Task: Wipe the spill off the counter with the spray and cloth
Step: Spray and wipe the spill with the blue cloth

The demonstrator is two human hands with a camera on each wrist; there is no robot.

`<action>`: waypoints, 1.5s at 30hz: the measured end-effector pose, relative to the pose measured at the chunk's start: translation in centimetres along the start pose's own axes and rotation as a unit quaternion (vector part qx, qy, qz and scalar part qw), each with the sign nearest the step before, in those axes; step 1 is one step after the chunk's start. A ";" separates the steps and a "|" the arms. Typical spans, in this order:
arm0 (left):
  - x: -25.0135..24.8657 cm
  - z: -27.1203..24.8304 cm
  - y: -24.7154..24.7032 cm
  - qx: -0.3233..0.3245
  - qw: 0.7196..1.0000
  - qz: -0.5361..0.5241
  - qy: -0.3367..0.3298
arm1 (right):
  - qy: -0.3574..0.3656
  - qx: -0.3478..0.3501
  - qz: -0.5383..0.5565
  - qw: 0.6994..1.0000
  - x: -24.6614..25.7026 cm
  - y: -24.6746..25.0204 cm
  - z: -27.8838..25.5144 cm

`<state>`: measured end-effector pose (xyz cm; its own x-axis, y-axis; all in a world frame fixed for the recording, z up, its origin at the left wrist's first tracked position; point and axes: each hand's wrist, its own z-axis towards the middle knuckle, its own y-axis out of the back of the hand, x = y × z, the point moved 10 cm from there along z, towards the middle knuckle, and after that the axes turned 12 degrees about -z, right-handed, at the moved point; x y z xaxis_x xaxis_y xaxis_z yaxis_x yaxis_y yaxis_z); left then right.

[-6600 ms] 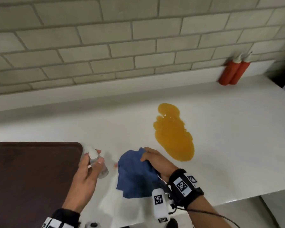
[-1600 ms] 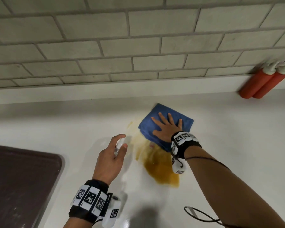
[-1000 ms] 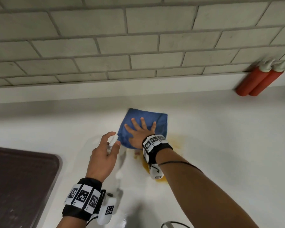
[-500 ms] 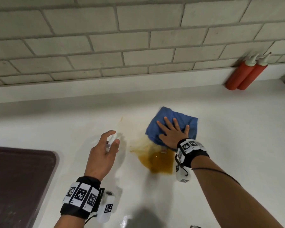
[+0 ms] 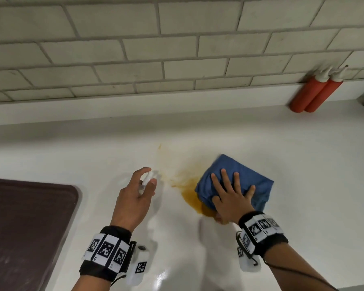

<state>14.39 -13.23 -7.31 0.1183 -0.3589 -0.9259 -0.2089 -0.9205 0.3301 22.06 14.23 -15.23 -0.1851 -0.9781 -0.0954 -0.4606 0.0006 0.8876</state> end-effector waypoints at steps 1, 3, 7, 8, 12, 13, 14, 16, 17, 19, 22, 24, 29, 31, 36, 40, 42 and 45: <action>0.0 0.0 -0.2 0.003 1.000 0.001 -0.002 | 0.002 -0.006 0.006 1.000 0.5 0.6 0.8; -0.2 -0.1 -0.5 0.010 1.000 0.000 -0.008 | 0.001 -0.011 0.019 1.000 1.7 1.7 2.4; -0.4 -0.6 -0.4 0.020 1.000 0.000 -0.022 | 0.003 0.002 0.038 0.999 5.0 3.0 4.6; -0.4 -0.7 -0.2 0.021 0.999 -0.001 -0.024 | 0.007 0.003 0.036 0.999 5.8 3.1 4.7; 0.0 -0.9 0.3 0.025 0.999 -0.011 -0.023 | 0.055 -0.009 0.007 0.998 9.3 3.0 3.3; 0.2 -0.9 0.5 0.026 0.999 -0.012 -0.023 | 0.068 -0.011 0.003 0.998 10.1 2.7 2.5; 0.5 -1.0 0.6 0.026 0.999 -0.013 -0.022 | 0.079 -0.012 0.000 0.997 10.9 2.2 1.8; 1.0 -1.2 1.0 0.026 0.999 -0.012 -0.021 | 0.091 -0.012 -0.006 0.996 12.2 1.4 0.4; 1.3 -1.3 1.1 0.027 0.999 -0.013 -0.020 | 0.093 -0.012 -0.012 0.996 12.6 1.1 -0.1; 1.7 -1.6 1.4 0.026 0.999 -0.017 -0.017 | 0.090 -0.011 -0.016 0.996 12.9 1.2 0.0; 2.5 -1.8 2.1 0.023 1.000 -0.017 -0.006 | 0.100 0.006 -0.008 0.995 14.0 2.7 1.8; 2.9 -1.7 2.9 0.018 1.000 -0.019 -0.004 | 0.120 0.014 -0.015 0.993 15.9 3.6 3.3; 3.5 -1.1 5.4 -0.006 1.000 -0.002 -0.007 | 0.168 0.006 -0.052 0.984 20.4 5.5 6.4; 3.7 -0.6 6.2 -0.012 1.000 0.006 -0.005 | 0.173 0.008 -0.039 0.984 20.5 6.6 8.0; 2.1 0.9 6.9 -0.001 1.000 0.011 -0.021 | 0.122 0.019 0.011 0.992 16.7 7.2 10.4; 1.1 2.1 6.3 0.021 0.999 0.012 -0.047 | 0.045 0.020 0.038 0.998 11.0 5.5 9.2; 0.9 2.5 5.7 0.036 0.998 0.010 -0.047 | 0.010 0.020 0.051 0.998 8.0 4.2 7.4; 0.8 2.6 4.4 0.061 0.997 0.006 -0.045 | -0.033 0.003 0.068 0.997 5.3 1.6 2.8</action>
<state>11.02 -17.17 -7.07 0.0295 -0.3496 -0.9364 -0.3268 -0.8887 0.3215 17.94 9.66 -15.58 -0.3029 -0.9530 -0.0047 -0.4320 0.1329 0.8920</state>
